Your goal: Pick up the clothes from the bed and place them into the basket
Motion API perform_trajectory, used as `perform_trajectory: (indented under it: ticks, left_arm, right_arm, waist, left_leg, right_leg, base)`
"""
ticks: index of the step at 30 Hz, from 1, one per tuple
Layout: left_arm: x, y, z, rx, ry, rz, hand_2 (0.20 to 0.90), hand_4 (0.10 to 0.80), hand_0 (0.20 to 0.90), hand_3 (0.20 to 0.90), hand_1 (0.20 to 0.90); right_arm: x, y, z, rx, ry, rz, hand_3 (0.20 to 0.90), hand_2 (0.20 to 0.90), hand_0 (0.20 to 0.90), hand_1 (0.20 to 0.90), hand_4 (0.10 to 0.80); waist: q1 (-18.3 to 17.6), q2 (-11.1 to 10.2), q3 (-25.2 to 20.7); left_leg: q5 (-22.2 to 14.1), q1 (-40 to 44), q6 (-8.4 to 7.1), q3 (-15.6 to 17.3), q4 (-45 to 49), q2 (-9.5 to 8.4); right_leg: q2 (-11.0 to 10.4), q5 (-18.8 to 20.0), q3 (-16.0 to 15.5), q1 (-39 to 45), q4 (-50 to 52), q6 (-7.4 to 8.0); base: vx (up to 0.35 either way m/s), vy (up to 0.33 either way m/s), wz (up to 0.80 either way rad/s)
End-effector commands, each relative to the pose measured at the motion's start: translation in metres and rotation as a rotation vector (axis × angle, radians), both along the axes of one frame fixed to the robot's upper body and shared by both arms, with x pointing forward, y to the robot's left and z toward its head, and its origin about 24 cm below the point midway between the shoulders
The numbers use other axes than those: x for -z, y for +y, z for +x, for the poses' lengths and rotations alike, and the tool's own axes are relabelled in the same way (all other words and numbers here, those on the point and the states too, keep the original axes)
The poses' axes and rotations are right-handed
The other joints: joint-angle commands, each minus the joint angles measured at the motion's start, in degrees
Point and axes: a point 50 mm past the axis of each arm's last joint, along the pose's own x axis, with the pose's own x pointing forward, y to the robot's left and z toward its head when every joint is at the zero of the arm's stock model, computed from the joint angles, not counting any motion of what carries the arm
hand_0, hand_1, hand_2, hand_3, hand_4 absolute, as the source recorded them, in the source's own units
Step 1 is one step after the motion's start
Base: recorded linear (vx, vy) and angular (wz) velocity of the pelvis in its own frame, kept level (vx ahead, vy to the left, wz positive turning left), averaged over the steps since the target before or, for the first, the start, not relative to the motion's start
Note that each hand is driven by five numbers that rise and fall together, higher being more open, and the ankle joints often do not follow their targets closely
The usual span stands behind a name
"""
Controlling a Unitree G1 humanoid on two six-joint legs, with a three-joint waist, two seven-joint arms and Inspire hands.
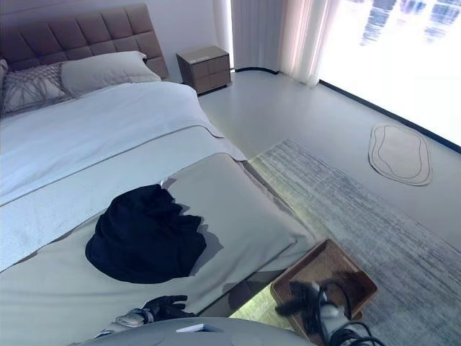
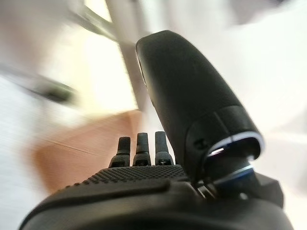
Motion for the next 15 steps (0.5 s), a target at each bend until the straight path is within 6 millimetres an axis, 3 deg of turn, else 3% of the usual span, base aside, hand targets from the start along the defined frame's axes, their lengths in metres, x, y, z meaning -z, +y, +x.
perform_trajectory:
  ticks: [1, 3, 5, 9, 10, 15]
  left_arm:
    - [-0.001, 0.004, 0.005, -0.015, -0.019, 0.018, 0.900, 0.800, 0.900, 0.900, 0.900]
    - [-0.003, 0.002, 0.010, -0.010, -0.041, 0.022, 0.900, 0.800, 0.900, 0.900, 0.900]
    - [-0.003, 0.000, 0.014, -0.012, -0.052, 0.020, 0.900, 0.800, 0.900, 0.900, 0.900]
    - [-0.007, -0.002, 0.026, 0.020, -0.087, 0.021, 0.900, 0.800, 0.900, 0.900, 0.900]
    - [-0.009, 0.001, 0.033, 0.033, -0.101, 0.032, 0.900, 0.800, 0.900, 0.900, 0.900]
    - [-0.012, 0.010, 0.037, 0.035, -0.107, 0.058, 0.900, 0.800, 0.900, 0.900, 0.900]
  right_arm:
    - [-0.087, 0.035, 0.087, -0.198, -0.509, -0.002, 0.900, 0.900, 0.900, 0.900, 0.800]
    - [-0.121, 0.045, 0.109, -0.303, -0.671, -0.089, 0.900, 0.900, 0.900, 0.900, 0.800]
    - [-0.142, 0.050, 0.124, -0.345, -0.752, -0.136, 0.900, 0.900, 0.900, 0.900, 0.800]
    - [-0.192, 0.057, 0.165, -0.354, -0.872, -0.259, 0.900, 0.900, 0.900, 0.900, 0.800]
    - [-0.219, 0.056, 0.184, -0.338, -0.924, -0.358, 0.900, 0.900, 0.900, 0.900, 0.800]
    - [-0.243, 0.053, 0.203, -0.289, -0.952, -0.470, 0.900, 0.900, 0.900, 0.900, 0.800]
  waist:
    - [3.4, -1.6, 2.9]
    - [4.9, -1.9, 4.0]
    - [6.1, -2.0, 4.7]
    - [9.9, -2.5, 7.4]
    - [12.2, -2.6, 9.3]
    - [16.1, -2.2, 11.9]
  left_leg:
    - [-7.4, 2.0, 4.83, 3.6, 1.4, -4.06]
    - [-6.5, 0.4, 4.67, 1.7, 1.0, -4.02]
    - [-5.9, -0.6, 4.41, 0.8, 0.9, -3.94]
    - [-4.6, -4.9, 3.78, -1.0, 2.0, -4.14]
    - [-4.4, -7.9, 3.80, -2.7, 3.7, -4.87]
    - [-4.3, -10.6, 4.29, -5.9, 6.1, -6.01]
  right_leg:
    - [-0.4, 1.2, 1.2, -4.9, 4.6, 0.70]
    - [-0.3, 1.1, 0.8, -6.1, 5.0, 0.59]
    - [-0.4, 1.1, -0.2, -6.5, 5.0, 0.50]
    - [-1.5, 1.1, -4.6, -8.7, 5.8, 0.12]
    - [-2.2, 0.7, -7.2, -10.2, 7.1, -0.19]
    - [-3.4, -0.4, -10.1, -11.1, 10.2, -0.19]
  base:
    - [-0.045, 0.047, 0.11]
    - [-0.058, 0.057, 0.24]
    - [-0.045, 0.062, 0.45]
    - [-0.110, 0.081, 0.60]
    - [-0.120, 0.104, 0.82]
    - [0.011, 0.076, 0.78]
